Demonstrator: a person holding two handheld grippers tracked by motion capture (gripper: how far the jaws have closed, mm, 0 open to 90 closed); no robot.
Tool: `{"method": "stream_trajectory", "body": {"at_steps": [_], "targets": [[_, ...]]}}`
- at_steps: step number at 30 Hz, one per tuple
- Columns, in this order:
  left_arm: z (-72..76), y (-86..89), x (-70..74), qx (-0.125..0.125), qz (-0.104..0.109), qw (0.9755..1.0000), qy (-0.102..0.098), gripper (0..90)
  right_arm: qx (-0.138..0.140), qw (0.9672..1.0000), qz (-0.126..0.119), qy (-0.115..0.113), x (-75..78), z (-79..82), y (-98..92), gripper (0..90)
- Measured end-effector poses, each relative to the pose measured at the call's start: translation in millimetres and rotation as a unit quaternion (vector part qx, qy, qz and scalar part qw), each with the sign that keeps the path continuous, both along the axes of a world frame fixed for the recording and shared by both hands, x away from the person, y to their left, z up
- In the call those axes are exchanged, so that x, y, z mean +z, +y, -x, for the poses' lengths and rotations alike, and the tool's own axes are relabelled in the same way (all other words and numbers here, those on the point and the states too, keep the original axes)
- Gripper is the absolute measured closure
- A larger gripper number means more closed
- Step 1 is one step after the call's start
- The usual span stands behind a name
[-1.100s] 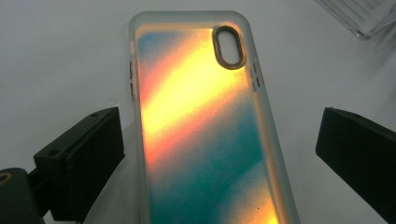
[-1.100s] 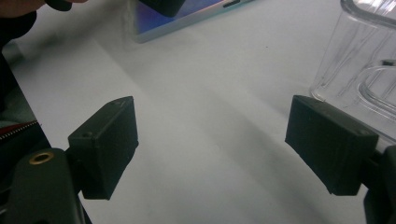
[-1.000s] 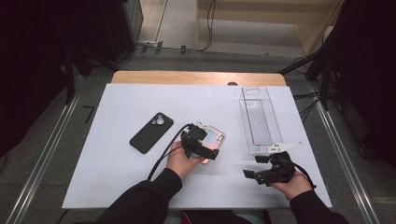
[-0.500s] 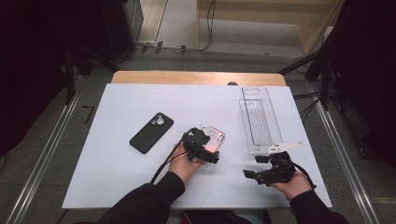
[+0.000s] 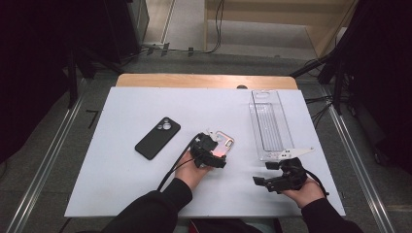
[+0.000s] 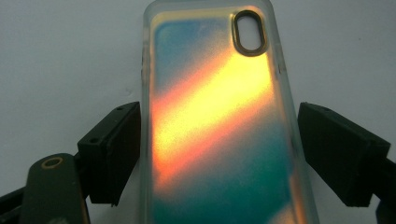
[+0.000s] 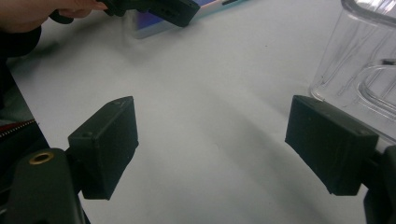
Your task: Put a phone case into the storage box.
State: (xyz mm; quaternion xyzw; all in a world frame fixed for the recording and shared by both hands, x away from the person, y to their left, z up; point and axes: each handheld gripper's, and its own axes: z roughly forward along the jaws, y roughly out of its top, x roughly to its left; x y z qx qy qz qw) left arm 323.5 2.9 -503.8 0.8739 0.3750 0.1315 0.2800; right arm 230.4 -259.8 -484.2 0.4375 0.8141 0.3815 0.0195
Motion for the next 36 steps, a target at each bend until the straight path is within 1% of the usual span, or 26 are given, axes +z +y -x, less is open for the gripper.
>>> {"method": "stream_trajectory", "body": {"at_steps": [10, 14, 16, 18, 19, 22, 23, 24, 25, 26, 27, 29, 32, 36], "targets": [[-1.4, 1.5, 1.4, -0.007, 0.000, 1.0000, 0.005, 17.3, 0.000, 1.0000, 0.001, 0.000, 0.0, 0.1, -0.2, 15.2], [-2.9, 2.6, 3.3, -0.006, 0.008, 0.9998, 0.015, 17.3, -0.001, 1.0000, 0.000, 0.001, 0.2, 0.2, -0.3, 15.2], [-3.1, 3.2, 5.5, -0.010, 0.011, 0.9998, 0.014, 17.3, -0.001, 1.0000, 0.000, 0.001, 0.3, 0.2, -0.5, 15.2], [-3.0, 3.7, 8.8, -0.014, 0.024, 0.9995, 0.014, 17.3, -0.001, 1.0000, -0.001, 0.001, 0.4, 0.2, -0.5, 15.2], [-3.1, 3.4, 10.7, -0.017, 0.024, 0.9994, 0.018, 17.3, 0.000, 1.0000, -0.001, 0.000, 0.4, 0.2, -0.5, 15.2], [-2.3, 3.6, 18.5, -0.020, 0.031, 0.9992, 0.013, 17.3, 0.001, 1.0000, -0.001, -0.001, 0.6, 0.3, -0.6, 15.2], [-2.3, 3.6, 18.5, -0.020, 0.031, 0.9992, 0.013, 17.3, 0.001, 1.0000, -0.001, -0.001, 0.7, 0.3, -0.6, 15.2], [-2.3, 5.0, 24.6, -0.027, 0.033, 0.9991, 0.008, 17.3, 0.001, 1.0000, -0.002, -0.001, 0.8, 0.5, -0.6, 15.2], [-2.3, 5.0, 24.6, -0.027, 0.033, 0.9991, 0.008, 17.3, 0.001, 1.0000, -0.003, -0.002, 0.9, 0.4, -0.7, 15.2], [-2.3, 6.6, 29.7, -0.027, 0.042, 0.9987, 0.008, 17.3, 0.001, 1.0000, -0.003, -0.002, 1.0, 0.4, -0.8, 15.2], [-2.3, 6.6, 29.7, -0.027, 0.042, 0.9987, 0.008, 17.3, 0.001, 1.0000, -0.003, -0.002, 1.0, 0.4, -0.8, 15.2], [-2.9, 10.6, 36.6, -0.029, 0.052, 0.9982, 0.010, 17.3, 0.002, 1.0000, -0.005, -0.002, 1.3, 0.5, -0.5, 15.2], [-3.1, 16.0, 44.2, -0.034, 0.056, 0.9978, 0.012, 17.3, 0.003, 1.0000, -0.006, 0.000, 1.5, 0.7, 0.0, 15.2], [-3.4, 23.1, 51.9, -0.033, 0.067, 0.9971, 0.014, 17.3, 0.002, 0.9999, -0.010, -0.004, 2.4, 1.1, 1.1, 15.2]]}}
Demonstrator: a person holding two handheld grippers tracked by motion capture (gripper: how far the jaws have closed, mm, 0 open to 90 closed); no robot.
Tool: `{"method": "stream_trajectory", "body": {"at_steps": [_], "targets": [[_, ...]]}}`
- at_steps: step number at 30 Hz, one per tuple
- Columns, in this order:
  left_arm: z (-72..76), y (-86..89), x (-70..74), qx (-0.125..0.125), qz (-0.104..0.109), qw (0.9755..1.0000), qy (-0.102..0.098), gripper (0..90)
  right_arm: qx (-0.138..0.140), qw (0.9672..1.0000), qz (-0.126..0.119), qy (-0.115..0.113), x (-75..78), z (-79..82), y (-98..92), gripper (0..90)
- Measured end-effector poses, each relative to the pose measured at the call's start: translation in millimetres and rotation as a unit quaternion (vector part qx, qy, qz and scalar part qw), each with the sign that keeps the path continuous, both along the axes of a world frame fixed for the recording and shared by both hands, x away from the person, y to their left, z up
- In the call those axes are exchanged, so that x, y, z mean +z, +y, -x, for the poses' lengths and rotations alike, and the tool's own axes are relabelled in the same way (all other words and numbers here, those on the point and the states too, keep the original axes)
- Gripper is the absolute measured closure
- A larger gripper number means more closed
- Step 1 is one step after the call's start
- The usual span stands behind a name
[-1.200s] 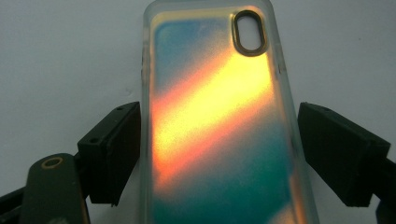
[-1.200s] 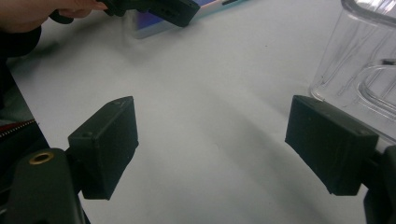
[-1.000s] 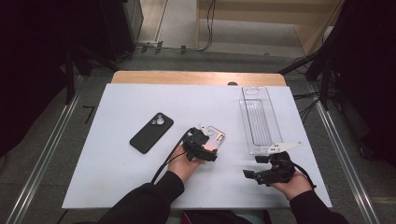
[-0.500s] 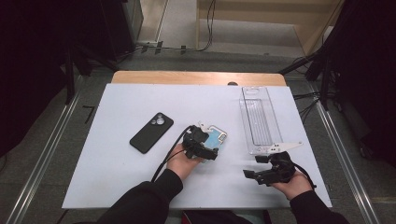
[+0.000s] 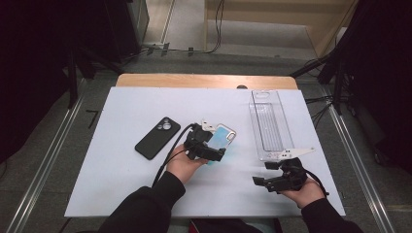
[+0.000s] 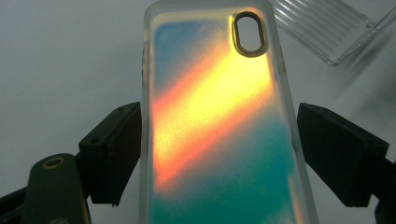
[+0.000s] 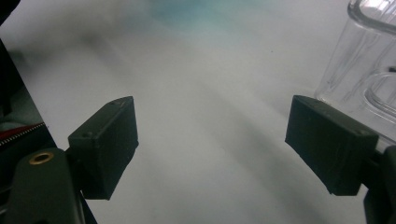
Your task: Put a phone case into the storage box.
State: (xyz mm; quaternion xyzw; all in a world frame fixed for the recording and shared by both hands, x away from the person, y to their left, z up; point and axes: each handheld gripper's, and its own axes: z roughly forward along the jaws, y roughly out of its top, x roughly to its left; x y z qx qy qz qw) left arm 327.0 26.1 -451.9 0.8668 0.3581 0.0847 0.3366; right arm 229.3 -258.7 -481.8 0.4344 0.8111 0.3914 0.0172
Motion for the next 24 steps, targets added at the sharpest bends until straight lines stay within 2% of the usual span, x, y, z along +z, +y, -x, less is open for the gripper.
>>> {"method": "stream_trajectory", "body": {"at_steps": [2, 4, 10, 14, 21, 24], "targets": [[-0.2, 8.0, 6.5, 0.002, 0.009, 1.0000, 0.001, 17.3, -0.004, 1.0000, -0.006, -0.001, 1.7, 0.9, 1.9, 15.2], [-0.7, 12.8, 9.9, -0.002, 0.009, 1.0000, 0.002, 17.3, -0.001, 1.0000, -0.006, -0.004, 2.9, 1.5, 3.3, 15.2], [-4.6, 28.9, 15.3, 0.008, 0.021, 0.9997, 0.006, 17.3, 0.001, 0.9999, -0.011, -0.009, 6.5, 2.4, 7.3, 15.2], [-2.1, 38.2, 18.3, 0.009, 0.022, 0.9997, 0.004, 17.3, 0.001, 0.9998, -0.017, -0.014, 9.2, 2.4, 10.7, 15.2], [5.8, 49.8, 18.5, 0.013, 0.037, 0.9992, -0.001, 17.3, 0.002, 0.9994, -0.027, -0.021, 16.3, 1.9, 20.2, 15.2], [10.9, 56.5, 14.4, 0.017, 0.042, 0.9989, -0.010, 17.2, 0.002, 0.9991, -0.034, -0.026, 21.8, -0.2, 26.7, 15.2]]}}
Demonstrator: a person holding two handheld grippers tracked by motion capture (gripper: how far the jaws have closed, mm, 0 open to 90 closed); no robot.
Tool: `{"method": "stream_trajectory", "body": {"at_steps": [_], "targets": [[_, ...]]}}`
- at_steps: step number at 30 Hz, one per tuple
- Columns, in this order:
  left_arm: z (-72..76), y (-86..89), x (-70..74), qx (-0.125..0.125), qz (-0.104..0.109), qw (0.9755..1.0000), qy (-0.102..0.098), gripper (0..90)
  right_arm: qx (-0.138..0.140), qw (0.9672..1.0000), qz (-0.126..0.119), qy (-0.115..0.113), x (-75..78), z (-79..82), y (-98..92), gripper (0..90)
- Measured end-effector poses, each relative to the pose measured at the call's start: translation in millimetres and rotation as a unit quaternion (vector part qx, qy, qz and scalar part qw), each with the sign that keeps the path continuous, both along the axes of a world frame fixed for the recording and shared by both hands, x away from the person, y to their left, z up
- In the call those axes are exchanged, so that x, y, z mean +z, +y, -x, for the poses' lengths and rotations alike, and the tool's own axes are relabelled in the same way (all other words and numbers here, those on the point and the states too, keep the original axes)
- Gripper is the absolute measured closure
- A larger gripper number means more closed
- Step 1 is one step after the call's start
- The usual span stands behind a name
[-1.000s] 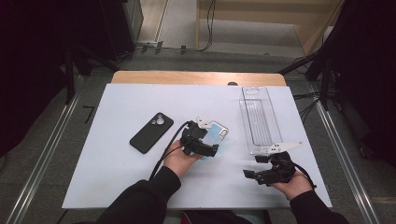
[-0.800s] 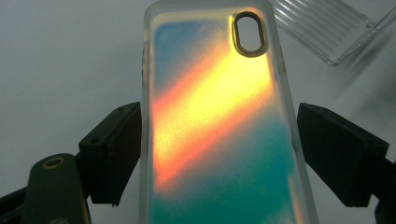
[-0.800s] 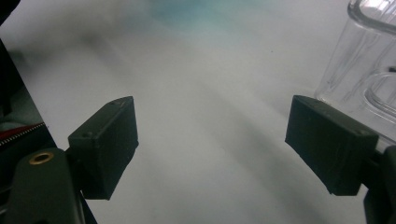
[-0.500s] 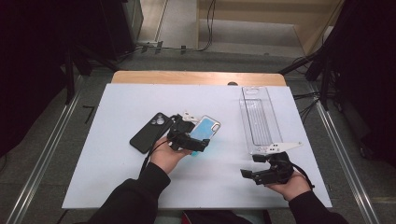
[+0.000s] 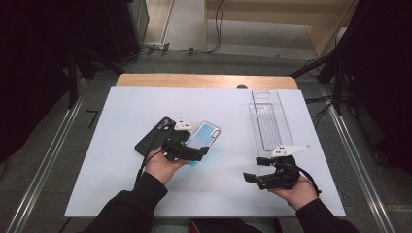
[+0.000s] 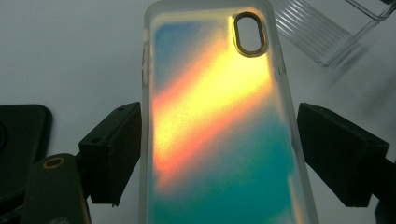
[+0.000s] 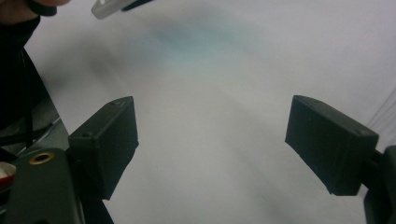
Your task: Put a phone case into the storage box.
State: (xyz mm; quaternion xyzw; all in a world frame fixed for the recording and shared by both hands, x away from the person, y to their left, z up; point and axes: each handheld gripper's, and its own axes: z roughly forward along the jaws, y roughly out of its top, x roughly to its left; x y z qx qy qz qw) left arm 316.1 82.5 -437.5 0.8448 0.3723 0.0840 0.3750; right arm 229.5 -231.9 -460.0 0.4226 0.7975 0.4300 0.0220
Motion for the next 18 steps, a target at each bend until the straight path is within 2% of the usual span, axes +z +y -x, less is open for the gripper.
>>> {"method": "stream_trajectory", "body": {"at_steps": [4, 8, 12, 18], "targets": [[3.7, 5.5, -1.1, 0.012, 0.010, 0.9998, -0.009, 17.2, -0.002, 1.0000, -0.003, 0.001, 3.8, -2.9, 7.8, 15.2], [7.6, 9.1, -4.1, 0.019, 0.019, 0.9996, -0.007, 17.2, -0.001, 0.9999, -0.011, 0.006, 6.8, -7.4, 15.0, 15.3], [9.8, 13.1, -6.4, 0.031, 0.034, 0.9989, -0.010, 17.2, -0.004, 0.9996, -0.026, 0.009, 10.4, -12.2, 20.4, 15.3], [13.1, 16.8, -12.8, 0.053, 0.051, 0.9971, -0.019, 17.2, -0.005, 0.9994, -0.033, 0.013, 15.9, -20.8, 29.8, 15.6]]}}
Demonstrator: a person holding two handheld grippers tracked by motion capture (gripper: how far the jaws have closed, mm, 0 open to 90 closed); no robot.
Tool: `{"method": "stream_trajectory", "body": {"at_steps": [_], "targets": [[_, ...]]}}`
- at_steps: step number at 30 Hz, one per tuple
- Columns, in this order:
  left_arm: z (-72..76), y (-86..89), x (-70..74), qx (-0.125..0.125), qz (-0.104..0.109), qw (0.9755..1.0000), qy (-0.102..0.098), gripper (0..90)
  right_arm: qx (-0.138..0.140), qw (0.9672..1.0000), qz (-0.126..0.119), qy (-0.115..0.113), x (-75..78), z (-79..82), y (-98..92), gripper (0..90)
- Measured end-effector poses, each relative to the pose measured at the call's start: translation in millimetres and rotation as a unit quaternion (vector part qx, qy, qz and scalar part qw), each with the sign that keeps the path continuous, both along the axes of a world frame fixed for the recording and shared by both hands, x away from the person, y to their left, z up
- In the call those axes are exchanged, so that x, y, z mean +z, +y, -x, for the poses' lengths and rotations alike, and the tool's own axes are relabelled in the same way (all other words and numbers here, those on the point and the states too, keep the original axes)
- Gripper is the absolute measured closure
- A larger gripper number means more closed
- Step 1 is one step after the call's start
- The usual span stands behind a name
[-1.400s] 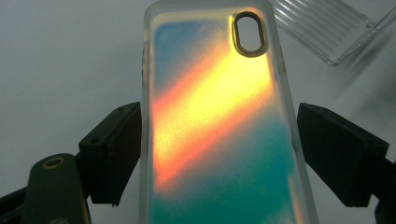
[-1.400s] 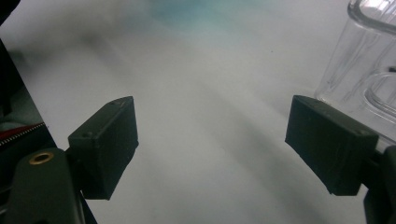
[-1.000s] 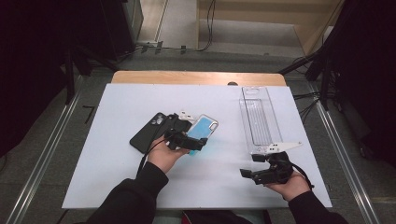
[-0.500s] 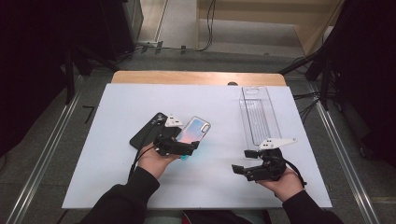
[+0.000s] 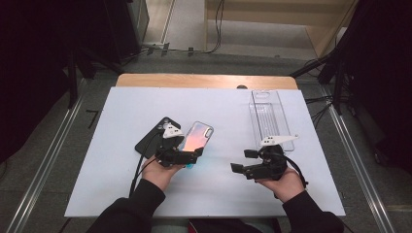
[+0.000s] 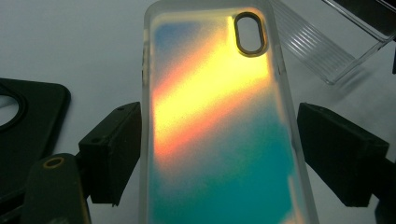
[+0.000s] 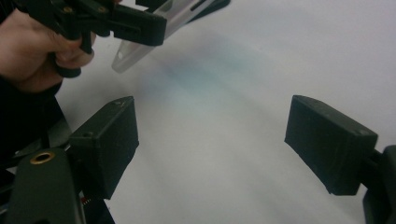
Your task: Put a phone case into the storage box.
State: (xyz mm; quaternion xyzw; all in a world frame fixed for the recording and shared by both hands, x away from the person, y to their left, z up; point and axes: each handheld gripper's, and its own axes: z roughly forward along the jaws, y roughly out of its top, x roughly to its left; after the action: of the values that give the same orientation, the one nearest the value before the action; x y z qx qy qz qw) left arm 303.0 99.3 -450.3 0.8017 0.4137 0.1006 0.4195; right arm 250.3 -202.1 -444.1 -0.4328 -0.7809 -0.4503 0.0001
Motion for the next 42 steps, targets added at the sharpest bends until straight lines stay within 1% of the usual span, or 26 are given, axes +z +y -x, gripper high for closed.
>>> {"method": "stream_trajectory", "body": {"at_steps": [2, 3, 5, 6, 7, 8, 10, 12, 13, 15, 19, 20, 23, 24, 29, 30, 32, 33, 34, 37, 39, 42], "targets": [[1.4, 0.0, -2.0, 0.000, 0.003, 1.0000, -0.002, 17.2, -0.003, 1.0000, -0.005, 0.002, 1.6, -2.8, 2.7, 15.6], [2.8, -0.8, -3.5, 0.002, 0.005, 1.0000, -0.007, 17.2, -0.004, 1.0000, -0.006, 0.004, 2.5, -4.3, 3.7, 15.6], [4.0, -0.8, -4.3, 0.002, 0.000, 0.9999, -0.010, 17.2, -0.008, 0.9999, -0.011, 0.002, 3.7, -7.7, 5.8, 15.6], [6.5, -1.2, -6.0, 0.007, 0.006, 0.9998, -0.018, 17.2, -0.008, 0.9999, -0.013, 0.003, 4.6, -9.3, 6.8, 15.6], [6.5, -1.2, -6.0, 0.007, 0.006, 0.9998, -0.018, 17.2, -0.012, 0.9998, -0.018, 0.005, 5.5, -10.7, 8.2, 15.6], [9.8, -1.8, -7.3, 0.013, 0.011, 0.9995, -0.025, 17.2, -0.013, 0.9996, -0.022, 0.007, 6.3, -12.5, 9.3, 15.6], [13.9, -3.4, -9.0, 0.016, 0.013, 0.9991, -0.036, 17.2, -0.012, 0.9995, -0.029, 0.010, 8.1, -15.5, 12.1, 15.6], [17.4, -4.9, -10.0, 0.018, 0.013, 0.9985, -0.050, 17.2, -0.017, 0.9995, -0.025, 0.006, 10.3, -17.8, 15.8, 15.6], [17.4, -4.9, -10.0, 0.018, 0.013, 0.9985, -0.050, 17.2, -0.016, 0.9995, -0.026, 0.002, 11.2, -19.0, 17.5, 15.6], [20.3, -6.7, -12.2, 0.015, 0.020, 0.9982, -0.054, 17.2, -0.019, 0.9993, -0.031, 0.005, 13.2, -21.3, 20.1, 15.6], [23.1, -6.7, -16.4, 0.021, 0.029, 0.9978, -0.056, 17.2, -0.023, 0.9987, -0.045, 0.011, 15.3, -26.6, 24.3, 15.9], [23.7, -6.2, -17.1, 0.022, 0.033, 0.9975, -0.059, 17.2, -0.023, 0.9985, -0.048, 0.010, 15.6, -27.7, 25.7, 15.9], [25.9, -5.7, -19.3, 0.027, 0.041, 0.9962, -0.072, 17.2, -0.022, 0.9987, -0.045, 0.007, 17.1, -30.6, 30.5, 15.9], [26.6, -5.8, -19.8, 0.029, 0.042, 0.9957, -0.077, 17.2, -0.022, 0.9987, -0.046, 0.006, 17.4, -31.7, 32.0, 15.9], [27.7, -6.4, -20.9, 0.034, 0.047, 0.9948, -0.084, 17.2, -0.023, 0.9986, -0.046, 0.007, 18.1, -37.2, 36.5, 16.0], [27.8, -6.8, -21.6, 0.033, 0.049, 0.9943, -0.088, 17.2, -0.026, 0.9983, -0.051, 0.010, 18.4, -40.7, 38.0, 16.1], [27.4, -8.7, -22.5, 0.031, 0.048, 0.9941, -0.093, 17.2, -0.029, 0.9979, -0.056, 0.014, 18.3, -44.6, 39.9, 16.3], [27.6, -9.5, -22.6, 0.031, 0.046, 0.9940, -0.095, 17.2, -0.028, 0.9979, -0.057, 0.015, 18.3, -46.5, 41.0, 18.1], [27.7, -10.3, -22.8, 0.029, 0.048, 0.9939, -0.095, 17.2, -0.030, 0.9978, -0.057, 0.015, 18.4, -48.0, 42.1, 18.8], [28.9, -11.5, -22.2, 0.025, 0.047, 0.9934, -0.101, 17.1, -0.032, 0.9976, -0.060, 0.015, 18.9, -52.7, 44.6, 18.8], [29.0, -11.4, -21.8, 0.027, 0.048, 0.9932, -0.102, 17.2, -0.036, 0.9971, -0.066, 0.014, 19.2, -55.4, 45.5, 19.3], [29.7, -11.0, -21.3, 0.027, 0.049, 0.9927, -0.107, 17.1, -0.041, 0.9962, -0.074, 0.020, 19.1, -59.4, 46.4, 20.9]]}}
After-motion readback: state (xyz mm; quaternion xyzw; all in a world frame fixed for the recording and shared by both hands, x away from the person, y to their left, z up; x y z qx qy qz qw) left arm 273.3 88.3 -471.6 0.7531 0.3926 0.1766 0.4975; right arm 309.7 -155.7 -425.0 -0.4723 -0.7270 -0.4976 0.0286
